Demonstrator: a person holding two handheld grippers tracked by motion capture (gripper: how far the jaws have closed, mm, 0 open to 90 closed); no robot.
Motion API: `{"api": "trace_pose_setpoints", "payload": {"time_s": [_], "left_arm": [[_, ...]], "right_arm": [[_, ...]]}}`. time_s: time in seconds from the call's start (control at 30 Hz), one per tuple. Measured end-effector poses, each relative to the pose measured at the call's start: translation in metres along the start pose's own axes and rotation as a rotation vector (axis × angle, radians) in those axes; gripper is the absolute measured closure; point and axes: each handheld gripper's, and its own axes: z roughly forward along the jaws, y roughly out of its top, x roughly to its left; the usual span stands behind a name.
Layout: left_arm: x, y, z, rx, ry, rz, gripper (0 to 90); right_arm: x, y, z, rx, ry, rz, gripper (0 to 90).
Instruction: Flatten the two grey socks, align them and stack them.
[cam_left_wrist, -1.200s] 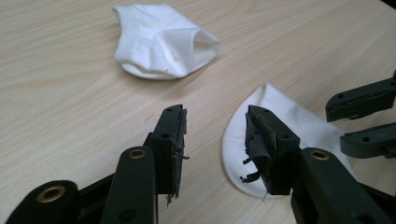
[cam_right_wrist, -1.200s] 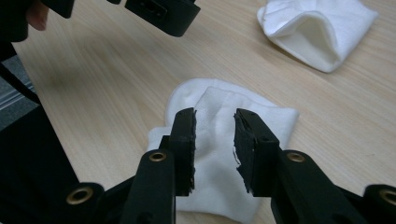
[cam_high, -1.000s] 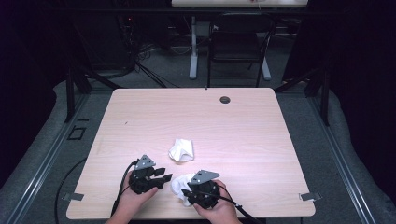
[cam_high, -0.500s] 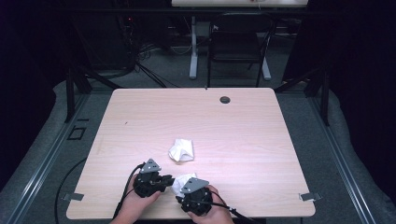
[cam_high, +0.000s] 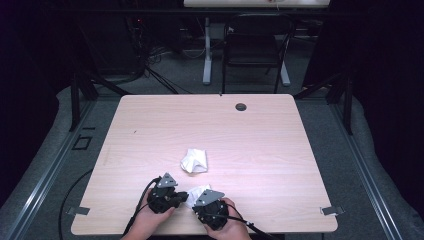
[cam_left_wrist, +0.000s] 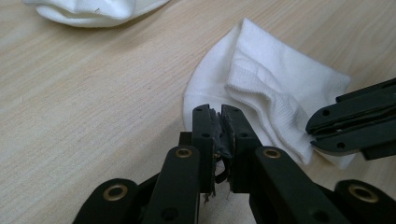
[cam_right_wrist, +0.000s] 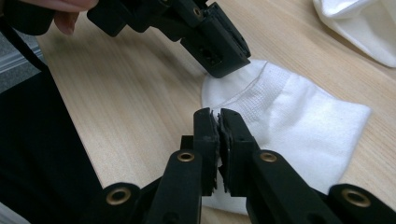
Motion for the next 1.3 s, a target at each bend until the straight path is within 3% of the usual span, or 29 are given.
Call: {"api": "trace_pose_setpoints", "payload": {"time_s": [0.33, 0.5, 0.9, 1.13, 1.3], "left_arm": [[0.000, -0.001, 0.002, 0.000, 0.003, 0.001, 84.9], [0.002, -0.001, 0.001, 0.008, 0.003, 0.007, 85.5], [0.008, -0.001, -0.003, 0.017, 0.016, -0.004, 87.5], [0.012, -0.002, -0.004, 0.017, 0.019, -0.015, 87.7], [0.014, -0.002, -0.006, 0.024, 0.017, -0.018, 87.8]], "right_arm": [[-0.006, 0.002, -0.007, -0.027, -0.004, 0.018, 86.8], [-0.013, 0.004, -0.016, -0.060, -0.013, 0.057, 86.9], [-0.037, 0.004, -0.045, -0.130, -0.078, 0.115, 87.1], [-0.051, -0.002, -0.058, -0.133, -0.118, 0.153, 87.1], [-0.057, -0.009, -0.061, -0.102, -0.141, 0.160, 87.1]]}}
